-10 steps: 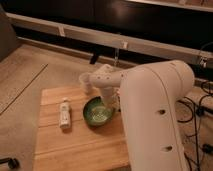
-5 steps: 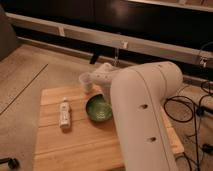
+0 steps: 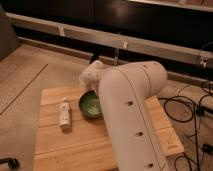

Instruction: Drag the ceramic bowl in a circle

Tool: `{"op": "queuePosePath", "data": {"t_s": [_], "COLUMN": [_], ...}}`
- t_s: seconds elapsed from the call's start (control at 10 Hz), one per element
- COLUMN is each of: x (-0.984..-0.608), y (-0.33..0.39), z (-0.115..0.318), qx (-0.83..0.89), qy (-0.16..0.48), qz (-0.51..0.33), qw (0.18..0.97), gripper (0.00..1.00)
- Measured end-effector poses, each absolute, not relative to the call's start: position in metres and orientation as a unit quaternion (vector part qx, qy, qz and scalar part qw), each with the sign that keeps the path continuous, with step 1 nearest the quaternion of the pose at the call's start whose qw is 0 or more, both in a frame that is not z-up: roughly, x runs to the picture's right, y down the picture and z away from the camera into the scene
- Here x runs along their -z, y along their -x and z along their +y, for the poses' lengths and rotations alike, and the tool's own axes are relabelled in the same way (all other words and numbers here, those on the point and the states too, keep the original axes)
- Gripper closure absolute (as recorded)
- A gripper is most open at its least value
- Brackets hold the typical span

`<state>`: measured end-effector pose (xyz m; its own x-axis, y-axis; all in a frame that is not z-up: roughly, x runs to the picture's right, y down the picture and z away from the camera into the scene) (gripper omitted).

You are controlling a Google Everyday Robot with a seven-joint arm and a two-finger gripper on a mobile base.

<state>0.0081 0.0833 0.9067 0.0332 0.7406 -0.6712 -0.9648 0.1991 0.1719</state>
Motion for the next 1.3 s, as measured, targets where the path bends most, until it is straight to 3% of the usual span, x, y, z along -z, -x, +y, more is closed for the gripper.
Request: {"op": "queuePosePath", "data": {"t_s": [0.4, 0.7, 1.0, 1.3], "x": [-0.862, -0.844, -0.854, -0.881], "y": [0.004, -0.033, -0.076, -0.071], "z": [0.095, 0.099, 0.084, 0.070], "qx": [-0.609, -0.619, -0.635, -0.641], "qy": [0.207, 0.191, 0.144, 0.131], "qz": [0.315, 0.335, 0.358, 0.351], "qw": [0.698, 0.684, 0.669, 0.670], "gripper": [1.00, 1.00, 1.00, 1.00]}}
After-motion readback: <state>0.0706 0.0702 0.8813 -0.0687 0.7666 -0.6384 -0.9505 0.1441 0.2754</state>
